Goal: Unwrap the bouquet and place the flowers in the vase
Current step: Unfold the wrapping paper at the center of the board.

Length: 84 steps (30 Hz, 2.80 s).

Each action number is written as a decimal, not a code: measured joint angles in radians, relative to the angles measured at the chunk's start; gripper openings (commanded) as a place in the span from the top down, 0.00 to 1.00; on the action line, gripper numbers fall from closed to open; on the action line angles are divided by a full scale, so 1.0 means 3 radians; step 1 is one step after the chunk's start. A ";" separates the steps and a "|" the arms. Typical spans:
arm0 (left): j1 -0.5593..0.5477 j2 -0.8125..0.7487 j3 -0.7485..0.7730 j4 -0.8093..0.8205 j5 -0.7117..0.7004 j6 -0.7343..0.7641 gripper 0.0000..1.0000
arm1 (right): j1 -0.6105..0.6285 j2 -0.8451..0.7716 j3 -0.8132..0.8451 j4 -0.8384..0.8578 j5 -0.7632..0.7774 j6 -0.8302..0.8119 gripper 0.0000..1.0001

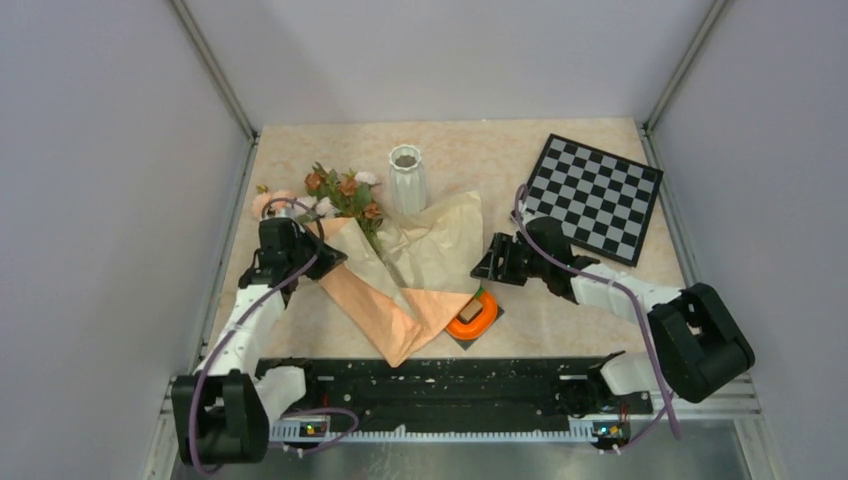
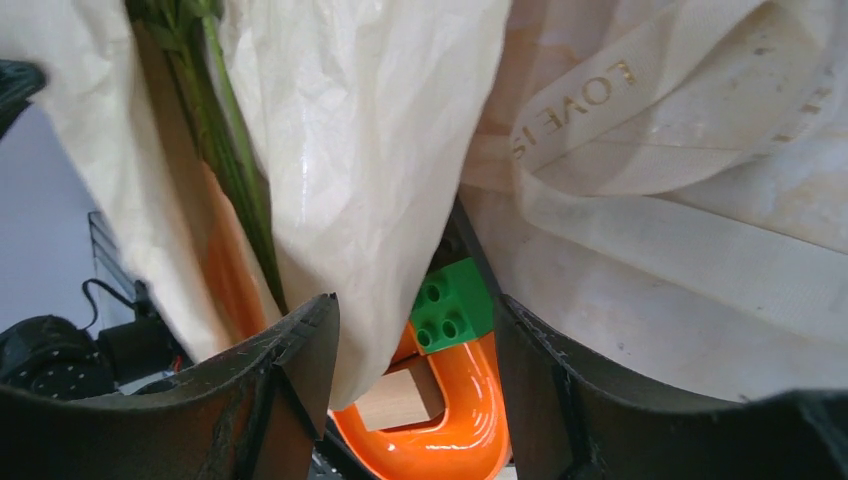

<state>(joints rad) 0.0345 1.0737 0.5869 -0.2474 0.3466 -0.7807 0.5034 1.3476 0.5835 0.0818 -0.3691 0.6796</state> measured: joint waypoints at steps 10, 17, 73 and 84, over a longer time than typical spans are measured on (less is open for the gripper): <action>0.0000 -0.0978 0.0328 -0.1256 -0.0928 0.0156 0.97 | 0.0128 -0.0318 0.0184 -0.0487 0.0598 -0.0328 0.40; 0.0000 -0.1481 0.0534 -0.2035 -0.1483 0.0027 0.94 | 0.0549 -0.0441 0.0436 -0.0510 0.0807 -0.0498 0.43; 0.0000 -0.1294 -0.0005 -0.1548 -0.1336 -0.0333 0.16 | 0.2302 0.2361 0.2388 -0.0165 0.0047 -0.0782 0.45; 0.0001 -0.0781 -0.0072 -0.0924 -0.1278 -0.0280 0.16 | 0.2302 0.1551 0.2087 -0.0356 0.0586 -0.1039 0.45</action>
<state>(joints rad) 0.0349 0.8394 0.5652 -0.5247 -0.0368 -0.8646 1.1938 1.8130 1.2095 -0.0250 -0.1932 0.3679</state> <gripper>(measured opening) 0.837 0.555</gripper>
